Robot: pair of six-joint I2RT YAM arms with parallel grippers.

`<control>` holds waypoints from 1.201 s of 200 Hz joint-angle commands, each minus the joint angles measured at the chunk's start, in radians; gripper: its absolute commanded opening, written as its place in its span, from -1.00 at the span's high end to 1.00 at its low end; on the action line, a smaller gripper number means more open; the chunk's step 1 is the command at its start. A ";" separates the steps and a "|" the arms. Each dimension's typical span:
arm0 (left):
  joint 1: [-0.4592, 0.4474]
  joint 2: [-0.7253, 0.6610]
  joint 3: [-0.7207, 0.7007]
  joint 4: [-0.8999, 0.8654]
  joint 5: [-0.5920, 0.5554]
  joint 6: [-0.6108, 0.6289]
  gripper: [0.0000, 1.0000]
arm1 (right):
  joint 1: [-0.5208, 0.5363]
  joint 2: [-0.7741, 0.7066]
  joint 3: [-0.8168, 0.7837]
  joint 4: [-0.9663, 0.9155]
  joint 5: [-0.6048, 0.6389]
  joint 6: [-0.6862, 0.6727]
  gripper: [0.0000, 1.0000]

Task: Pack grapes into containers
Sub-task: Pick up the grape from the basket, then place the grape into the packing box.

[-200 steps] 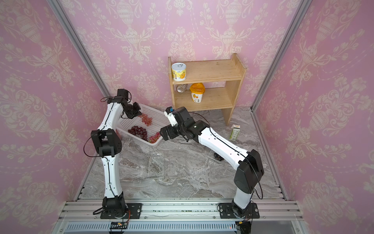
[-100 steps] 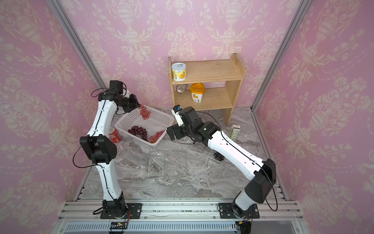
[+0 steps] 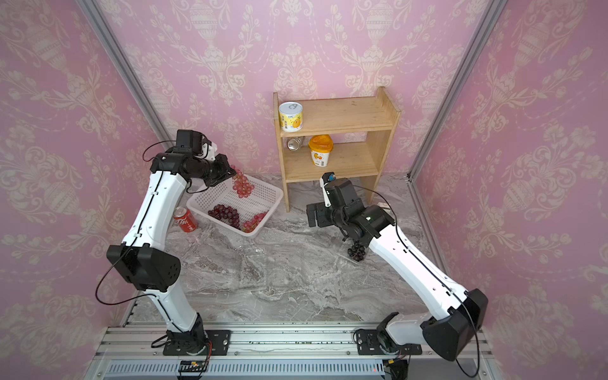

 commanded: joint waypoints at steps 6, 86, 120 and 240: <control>-0.055 -0.079 -0.067 -0.001 0.009 -0.011 1.00 | -0.063 -0.066 -0.035 -0.072 0.035 0.072 -1.00; -0.370 -0.131 -0.186 0.096 -0.054 -0.052 1.00 | -0.242 -0.173 -0.128 -0.191 0.051 0.181 -1.00; -0.487 -0.051 -0.130 0.132 -0.058 -0.050 1.00 | -0.335 -0.211 -0.173 -0.221 0.013 0.208 -1.00; -0.675 0.444 0.397 0.036 -0.019 0.036 1.00 | -0.664 -0.338 -0.352 -0.189 -0.195 0.235 -1.00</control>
